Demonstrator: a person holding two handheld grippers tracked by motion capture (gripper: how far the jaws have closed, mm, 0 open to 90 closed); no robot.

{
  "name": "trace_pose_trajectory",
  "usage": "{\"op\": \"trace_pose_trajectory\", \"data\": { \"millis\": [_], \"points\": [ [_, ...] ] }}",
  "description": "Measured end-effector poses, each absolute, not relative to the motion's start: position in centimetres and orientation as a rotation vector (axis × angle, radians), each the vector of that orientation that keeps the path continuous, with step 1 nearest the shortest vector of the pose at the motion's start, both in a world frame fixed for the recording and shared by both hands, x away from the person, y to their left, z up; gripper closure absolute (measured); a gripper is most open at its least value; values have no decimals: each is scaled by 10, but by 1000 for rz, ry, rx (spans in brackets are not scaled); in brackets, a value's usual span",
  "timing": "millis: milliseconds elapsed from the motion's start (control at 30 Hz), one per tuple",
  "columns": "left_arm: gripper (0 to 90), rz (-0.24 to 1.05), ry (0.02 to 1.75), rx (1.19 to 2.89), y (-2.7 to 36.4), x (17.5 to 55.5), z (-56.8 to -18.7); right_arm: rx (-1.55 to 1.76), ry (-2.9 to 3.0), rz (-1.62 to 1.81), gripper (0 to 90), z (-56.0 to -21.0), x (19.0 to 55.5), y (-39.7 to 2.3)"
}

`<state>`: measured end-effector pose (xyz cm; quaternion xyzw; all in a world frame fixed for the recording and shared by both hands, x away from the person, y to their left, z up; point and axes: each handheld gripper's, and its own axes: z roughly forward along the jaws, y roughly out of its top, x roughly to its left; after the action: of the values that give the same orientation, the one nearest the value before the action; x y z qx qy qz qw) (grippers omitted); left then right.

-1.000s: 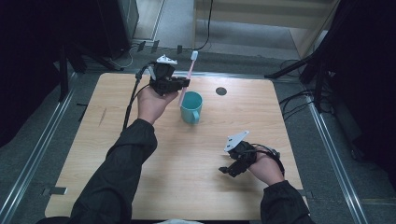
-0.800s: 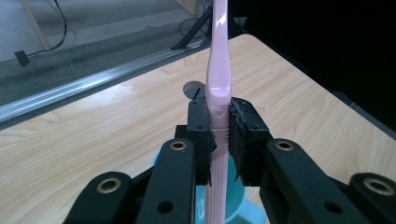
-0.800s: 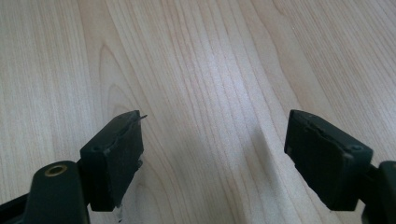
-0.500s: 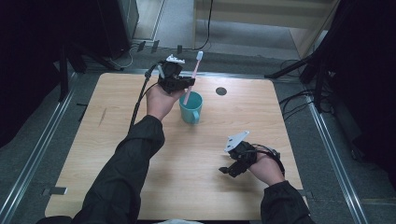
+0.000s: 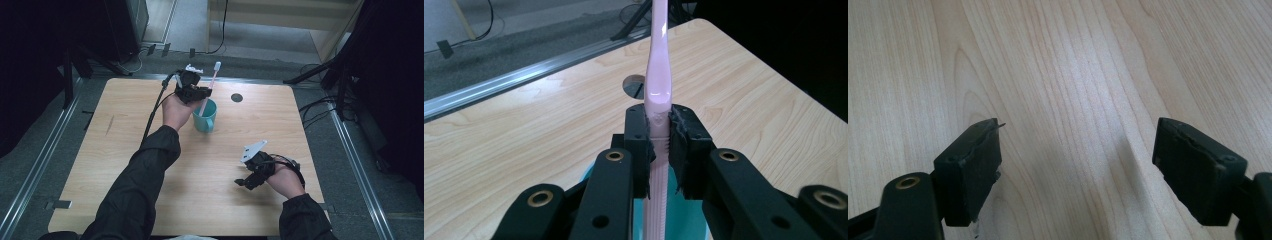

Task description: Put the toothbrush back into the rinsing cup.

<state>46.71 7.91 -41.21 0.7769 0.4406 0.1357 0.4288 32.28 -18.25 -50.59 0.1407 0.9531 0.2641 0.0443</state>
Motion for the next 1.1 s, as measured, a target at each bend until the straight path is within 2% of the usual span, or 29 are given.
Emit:
{"op": "trace_pose_trajectory", "data": {
  "millis": [1100],
  "points": [
    [778, 287, 1169, 2050, 79, 466, -458, 435, 2920, 799, 193, -506, 323, -182]
  ]
}}
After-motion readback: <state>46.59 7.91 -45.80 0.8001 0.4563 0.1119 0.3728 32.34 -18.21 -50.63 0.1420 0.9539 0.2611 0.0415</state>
